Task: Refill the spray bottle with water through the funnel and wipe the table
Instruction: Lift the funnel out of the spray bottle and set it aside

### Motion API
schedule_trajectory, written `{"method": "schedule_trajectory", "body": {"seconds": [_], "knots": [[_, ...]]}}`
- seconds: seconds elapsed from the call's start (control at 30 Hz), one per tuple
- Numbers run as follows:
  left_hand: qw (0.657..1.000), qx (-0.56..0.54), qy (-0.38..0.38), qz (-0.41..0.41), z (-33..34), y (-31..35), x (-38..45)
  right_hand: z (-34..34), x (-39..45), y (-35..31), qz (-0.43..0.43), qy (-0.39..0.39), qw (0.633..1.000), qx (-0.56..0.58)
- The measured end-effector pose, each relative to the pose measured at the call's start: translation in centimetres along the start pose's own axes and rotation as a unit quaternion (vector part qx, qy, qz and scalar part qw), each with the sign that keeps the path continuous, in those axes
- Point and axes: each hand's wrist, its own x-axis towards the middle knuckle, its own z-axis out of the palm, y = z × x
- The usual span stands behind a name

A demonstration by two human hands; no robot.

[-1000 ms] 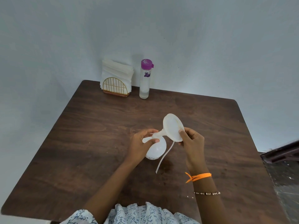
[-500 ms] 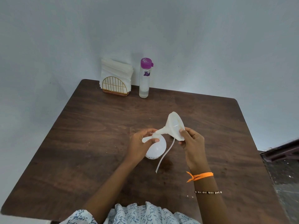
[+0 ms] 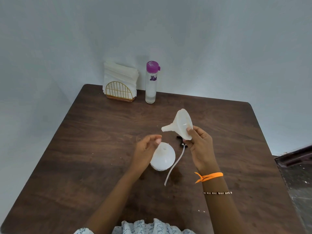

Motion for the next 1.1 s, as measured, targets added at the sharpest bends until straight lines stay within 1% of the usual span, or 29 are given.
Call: {"method": "schedule_trajectory", "body": {"seconds": [0.1, 0.17, 0.3, 0.4, 0.57, 0.67, 0.77, 1.1], "knots": [[1.000, 0.004, 0.017, -0.012, -0.1, 0.2, 1.6, 0.7, 1.8, -0.2, -0.019, 0.011, 0.999, -0.041], [0.999, 0.020, 0.016, -0.024, -0.1, 0.1, 3.0, 1.1, 3.4, -0.1, -0.034, 0.022, 0.994, -0.098], [0.997, 0.060, 0.022, -0.047, -0.1, -0.3, 6.4, 1.9, 7.7, 0.6, -0.090, 0.060, 0.969, -0.223], [0.995, 0.066, 0.036, -0.062, 0.0, -0.7, 8.8, 3.0, 11.2, 0.8, -0.117, 0.085, 0.952, -0.269], [0.996, 0.050, 0.043, -0.065, 0.3, -0.6, 12.1, 4.4, 17.2, 1.7, -0.129, 0.105, 0.937, -0.306], [0.994, 0.054, 0.047, -0.080, 0.6, -0.6, 13.8, 5.0, 20.3, 2.3, -0.131, 0.107, 0.936, -0.309], [0.994, 0.060, 0.049, -0.076, 0.8, -0.9, 15.1, 5.4, 22.8, 3.0, -0.127, 0.112, 0.936, -0.310], [0.995, 0.035, 0.049, -0.080, 1.6, -1.5, 16.2, 5.4, 25.6, 5.3, -0.120, 0.109, 0.930, -0.331]]}}
